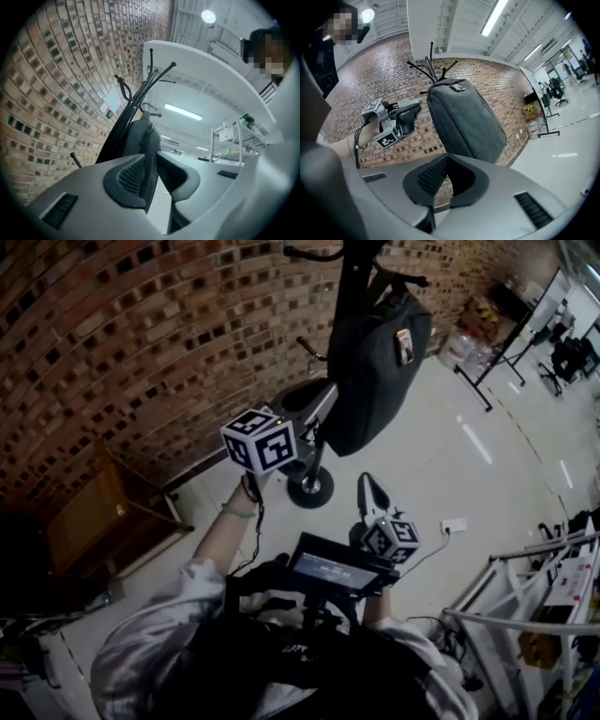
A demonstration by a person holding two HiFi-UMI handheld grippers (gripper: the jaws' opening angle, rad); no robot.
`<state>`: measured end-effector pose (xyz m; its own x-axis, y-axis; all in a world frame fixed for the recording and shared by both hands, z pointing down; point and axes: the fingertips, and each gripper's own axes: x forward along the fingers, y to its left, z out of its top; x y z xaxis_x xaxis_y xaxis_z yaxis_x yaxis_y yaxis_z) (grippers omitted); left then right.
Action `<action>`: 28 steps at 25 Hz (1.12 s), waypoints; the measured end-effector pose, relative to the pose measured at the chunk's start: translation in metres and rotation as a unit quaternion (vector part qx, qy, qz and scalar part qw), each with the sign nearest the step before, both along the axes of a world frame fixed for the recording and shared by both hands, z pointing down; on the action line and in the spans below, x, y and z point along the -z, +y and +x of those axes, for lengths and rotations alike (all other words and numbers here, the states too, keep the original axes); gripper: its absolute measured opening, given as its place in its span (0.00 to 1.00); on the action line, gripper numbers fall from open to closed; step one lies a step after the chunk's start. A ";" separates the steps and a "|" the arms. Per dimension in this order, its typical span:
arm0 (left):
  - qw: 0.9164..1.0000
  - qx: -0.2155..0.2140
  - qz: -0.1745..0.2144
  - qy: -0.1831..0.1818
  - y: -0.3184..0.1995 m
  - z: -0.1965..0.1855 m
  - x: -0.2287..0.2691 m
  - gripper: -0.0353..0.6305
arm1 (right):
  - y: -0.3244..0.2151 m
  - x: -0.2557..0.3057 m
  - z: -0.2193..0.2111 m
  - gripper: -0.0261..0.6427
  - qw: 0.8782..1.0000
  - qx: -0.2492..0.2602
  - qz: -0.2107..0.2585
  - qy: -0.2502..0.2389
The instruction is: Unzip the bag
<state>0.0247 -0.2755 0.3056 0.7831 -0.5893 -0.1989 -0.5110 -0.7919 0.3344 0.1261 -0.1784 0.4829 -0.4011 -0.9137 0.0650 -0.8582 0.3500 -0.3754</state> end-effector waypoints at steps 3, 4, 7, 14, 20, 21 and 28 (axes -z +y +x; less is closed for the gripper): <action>0.999 -0.041 0.003 0.005 -0.018 0.006 0.010 0.19 | -0.008 -0.003 -0.004 0.02 0.999 -0.034 -0.003 -0.004; 0.999 -0.052 0.007 0.002 -0.023 0.008 0.013 0.19 | -0.009 -0.004 -0.005 0.02 0.999 -0.045 -0.004 -0.006; 0.997 -0.069 0.027 -0.004 -0.033 0.010 0.025 0.20 | -0.015 -0.009 -0.008 0.02 0.998 -0.068 -0.011 -0.008; 0.995 -0.099 0.030 -0.010 -0.041 0.020 0.037 0.20 | -0.025 -0.013 -0.014 0.02 0.996 -0.087 -0.026 -0.014; 0.994 -0.068 0.047 -0.076 -0.037 0.031 0.040 0.20 | -0.035 -0.017 -0.016 0.02 0.996 -0.081 -0.034 -0.010; 0.994 -0.062 0.048 -0.082 -0.037 0.033 0.040 0.20 | -0.037 -0.018 -0.017 0.02 0.996 -0.079 -0.035 -0.010; 0.992 -0.023 0.057 -0.112 -0.033 0.041 0.041 0.12 | -0.046 -0.016 -0.025 0.02 0.998 -0.052 -0.039 -0.010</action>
